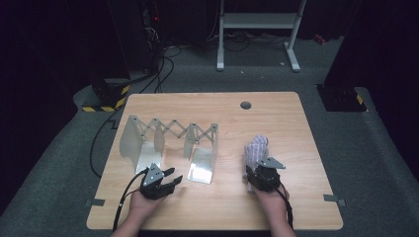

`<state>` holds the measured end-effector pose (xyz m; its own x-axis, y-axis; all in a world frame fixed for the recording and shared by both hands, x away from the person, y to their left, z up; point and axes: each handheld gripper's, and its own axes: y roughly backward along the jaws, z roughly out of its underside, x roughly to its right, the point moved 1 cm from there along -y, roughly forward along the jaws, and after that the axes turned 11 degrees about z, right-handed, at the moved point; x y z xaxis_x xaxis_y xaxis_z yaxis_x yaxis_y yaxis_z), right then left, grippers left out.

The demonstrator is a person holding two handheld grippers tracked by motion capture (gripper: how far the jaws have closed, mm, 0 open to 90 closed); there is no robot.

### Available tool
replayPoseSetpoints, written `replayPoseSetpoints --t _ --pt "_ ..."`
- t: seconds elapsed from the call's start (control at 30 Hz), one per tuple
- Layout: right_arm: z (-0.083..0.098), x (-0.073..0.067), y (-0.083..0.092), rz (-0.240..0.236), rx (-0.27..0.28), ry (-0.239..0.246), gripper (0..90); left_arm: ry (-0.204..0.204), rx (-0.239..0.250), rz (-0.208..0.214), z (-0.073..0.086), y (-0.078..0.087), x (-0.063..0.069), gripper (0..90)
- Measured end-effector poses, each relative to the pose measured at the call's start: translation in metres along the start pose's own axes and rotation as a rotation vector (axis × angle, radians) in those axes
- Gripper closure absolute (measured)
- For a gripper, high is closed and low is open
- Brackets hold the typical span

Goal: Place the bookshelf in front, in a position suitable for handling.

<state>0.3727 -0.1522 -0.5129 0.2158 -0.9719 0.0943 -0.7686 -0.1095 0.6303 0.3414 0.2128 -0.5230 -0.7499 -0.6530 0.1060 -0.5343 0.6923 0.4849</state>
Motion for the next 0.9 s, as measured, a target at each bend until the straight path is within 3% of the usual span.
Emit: replayPoseSetpoints --t 0.03,0.2,0.37,0.57,0.9 --pt "0.001 0.001 0.0 0.001 -0.002 -0.003 57.8 0.016 0.012 0.001 -0.005 -0.004 0.0 54.7" --pt "0.001 0.001 0.0 0.002 -0.001 -0.005 57.9 0.02 0.035 -0.02 -0.022 -0.011 -0.004 57.3" --pt "0.002 0.003 0.0 0.0 -0.003 -0.014 57.8 0.0 0.054 -0.045 -0.048 -0.023 -0.006 63.3" --pt "0.002 0.003 0.0 -0.004 0.0 -0.011 57.8 -0.013 0.074 -0.036 -0.06 -0.031 0.002 66.2" --pt "0.001 0.005 0.0 0.0 0.003 -0.018 57.9 -0.037 0.057 -0.017 -0.07 -0.045 0.017 64.6"
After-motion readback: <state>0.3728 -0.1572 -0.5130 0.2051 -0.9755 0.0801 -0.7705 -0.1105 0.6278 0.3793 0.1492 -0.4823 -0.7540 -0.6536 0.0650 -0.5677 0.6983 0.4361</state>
